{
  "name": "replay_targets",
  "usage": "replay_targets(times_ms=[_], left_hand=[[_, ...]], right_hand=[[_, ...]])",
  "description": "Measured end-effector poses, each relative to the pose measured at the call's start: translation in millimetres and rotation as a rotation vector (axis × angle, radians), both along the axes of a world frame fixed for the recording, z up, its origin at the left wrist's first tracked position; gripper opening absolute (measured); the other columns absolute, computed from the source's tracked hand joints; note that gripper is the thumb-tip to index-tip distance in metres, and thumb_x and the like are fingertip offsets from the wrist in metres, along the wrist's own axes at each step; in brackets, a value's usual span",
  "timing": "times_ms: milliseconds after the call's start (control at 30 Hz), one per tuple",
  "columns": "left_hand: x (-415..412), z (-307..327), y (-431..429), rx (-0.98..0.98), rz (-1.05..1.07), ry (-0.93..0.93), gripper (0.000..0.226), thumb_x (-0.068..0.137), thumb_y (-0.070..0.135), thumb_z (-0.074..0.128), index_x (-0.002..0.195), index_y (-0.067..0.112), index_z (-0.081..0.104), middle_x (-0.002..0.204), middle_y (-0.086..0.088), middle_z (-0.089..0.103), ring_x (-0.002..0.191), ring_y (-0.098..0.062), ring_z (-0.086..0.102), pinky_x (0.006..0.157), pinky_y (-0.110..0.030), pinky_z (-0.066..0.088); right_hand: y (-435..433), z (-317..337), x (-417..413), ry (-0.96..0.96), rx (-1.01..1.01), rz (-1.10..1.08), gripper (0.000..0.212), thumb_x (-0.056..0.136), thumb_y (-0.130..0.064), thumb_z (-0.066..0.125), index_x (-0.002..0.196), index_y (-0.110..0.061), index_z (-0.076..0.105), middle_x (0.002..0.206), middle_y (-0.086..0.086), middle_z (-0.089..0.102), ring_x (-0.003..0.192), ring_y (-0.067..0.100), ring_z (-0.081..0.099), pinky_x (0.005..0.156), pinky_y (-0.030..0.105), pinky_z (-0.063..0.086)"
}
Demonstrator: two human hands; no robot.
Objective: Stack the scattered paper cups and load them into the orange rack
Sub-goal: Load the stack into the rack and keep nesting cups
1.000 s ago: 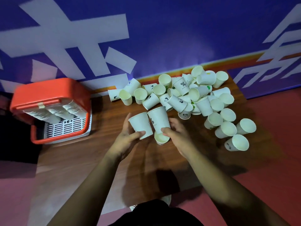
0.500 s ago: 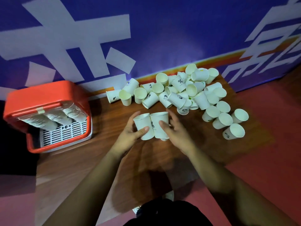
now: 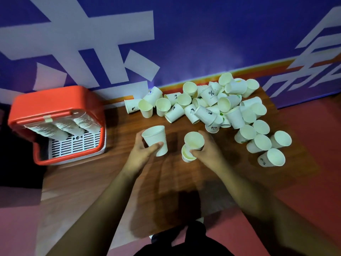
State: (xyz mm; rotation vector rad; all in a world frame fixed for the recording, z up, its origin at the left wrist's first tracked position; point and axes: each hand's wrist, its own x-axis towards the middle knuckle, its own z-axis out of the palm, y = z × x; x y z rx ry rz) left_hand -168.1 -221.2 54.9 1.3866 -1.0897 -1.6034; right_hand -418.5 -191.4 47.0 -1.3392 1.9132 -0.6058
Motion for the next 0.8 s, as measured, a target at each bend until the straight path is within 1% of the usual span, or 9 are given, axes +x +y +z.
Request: replay_targets(times_ms=[100, 200, 267, 333, 400, 500, 567, 700, 800], left_hand=[[-9.1, -3.2, 1.7, -0.01, 0.034, -0.019, 0.077, 0.079, 0.022, 0.083, 0.138, 0.034, 0.034, 0.13, -0.002, 0.058, 0.12, -0.017, 0.058, 0.089, -0.027, 0.056], [-22.8, -4.1, 5.3, 0.003, 0.046, -0.031, 0.071, 0.085, 0.017, 0.079, 0.138, 0.031, 0.035, 0.13, -0.002, 0.058, 0.119, -0.015, 0.058, 0.077, -0.019, 0.055], [-32.1, -6.0, 6.5, 0.012, 0.029, -0.04, 0.071, 0.082, 0.02, 0.081, 0.136, 0.03, 0.037, 0.129, -0.001, 0.059, 0.119, -0.015, 0.058, 0.082, -0.023, 0.057], [-43.3, -9.8, 5.1, 0.007, -0.031, -0.057, 0.07, 0.077, 0.027, 0.085, 0.131, 0.032, 0.041, 0.128, 0.002, 0.061, 0.123, -0.016, 0.057, 0.096, -0.035, 0.055], [-58.5, -13.0, 2.2, -0.005, -0.107, -0.07, 0.066, 0.078, 0.024, 0.085, 0.13, 0.031, 0.044, 0.127, 0.004, 0.062, 0.124, -0.017, 0.057, 0.102, -0.042, 0.052], [-84.4, -15.3, -2.8, -0.053, -0.23, -0.103, 0.066, 0.078, 0.024, 0.085, 0.132, 0.029, 0.047, 0.129, 0.004, 0.062, 0.123, -0.018, 0.058, 0.106, -0.045, 0.049], [-96.9, -19.7, -5.1, -0.095, -0.295, -0.171, 0.069, 0.077, 0.031, 0.085, 0.134, 0.031, 0.048, 0.13, 0.007, 0.062, 0.122, -0.015, 0.059, 0.106, -0.045, 0.049], [-104.2, -38.3, -5.2, -0.134, -0.364, -0.358, 0.083, 0.069, 0.053, 0.083, 0.141, 0.047, 0.042, 0.133, 0.02, 0.055, 0.128, -0.016, 0.051, 0.108, -0.047, 0.044], [-100.0, -51.1, 0.6, -0.064, -0.421, -0.379, 0.082, 0.071, 0.055, 0.081, 0.138, 0.064, 0.034, 0.14, 0.019, 0.052, 0.13, -0.015, 0.052, 0.112, -0.045, 0.042]], right_hand=[[2.1, -15.0, -0.8, 0.11, 0.037, 0.127, 0.091, 0.07, -0.027, 0.083, 0.146, -0.017, 0.035, 0.143, 0.006, 0.043, 0.132, 0.023, 0.043, 0.106, 0.03, 0.036], [6.1, -16.0, -5.5, 0.128, 0.125, 0.242, 0.102, 0.071, -0.04, 0.083, 0.153, -0.023, 0.024, 0.155, 0.001, 0.031, 0.143, 0.02, 0.029, 0.116, 0.038, 0.027], [4.4, -7.0, -10.4, -0.005, 0.106, 0.156, 0.086, 0.08, -0.042, 0.075, 0.151, -0.028, 0.03, 0.155, -0.005, 0.031, 0.142, 0.014, 0.029, 0.115, 0.033, 0.027], [-1.6, 6.6, -14.3, -0.264, 0.044, 0.047, 0.063, 0.089, -0.038, 0.067, 0.145, -0.027, 0.041, 0.148, -0.007, 0.043, 0.133, 0.007, 0.042, 0.11, 0.028, 0.034], [-8.1, 17.5, -18.4, -0.472, 0.004, 0.02, 0.052, 0.093, -0.03, 0.064, 0.141, -0.024, 0.046, 0.139, -0.004, 0.054, 0.123, 0.002, 0.053, 0.104, 0.023, 0.042], [-12.8, 23.2, -25.6, -0.517, -0.004, 0.019, 0.046, 0.095, -0.027, 0.062, 0.139, -0.023, 0.05, 0.126, -0.006, 0.06, 0.114, 0.0, 0.057, 0.09, 0.008, 0.044], [-12.1, 18.4, -33.0, -0.492, -0.019, 0.001, 0.043, 0.095, -0.025, 0.062, 0.137, -0.02, 0.053, 0.122, -0.006, 0.06, 0.111, -0.002, 0.057, 0.084, 0.004, 0.043], [-2.0, -1.2, -41.3, -0.466, 0.003, 0.006, 0.033, 0.093, -0.009, 0.063, 0.124, -0.018, 0.055, 0.115, -0.007, 0.063, 0.105, -0.005, 0.061, 0.085, 0.009, 0.046], [9.1, -22.7, -43.0, -0.401, 0.015, 0.04, 0.04, 0.088, -0.025, 0.067, 0.127, -0.024, 0.055, 0.123, -0.007, 0.064, 0.116, 0.007, 0.059, 0.099, 0.026, 0.048]])
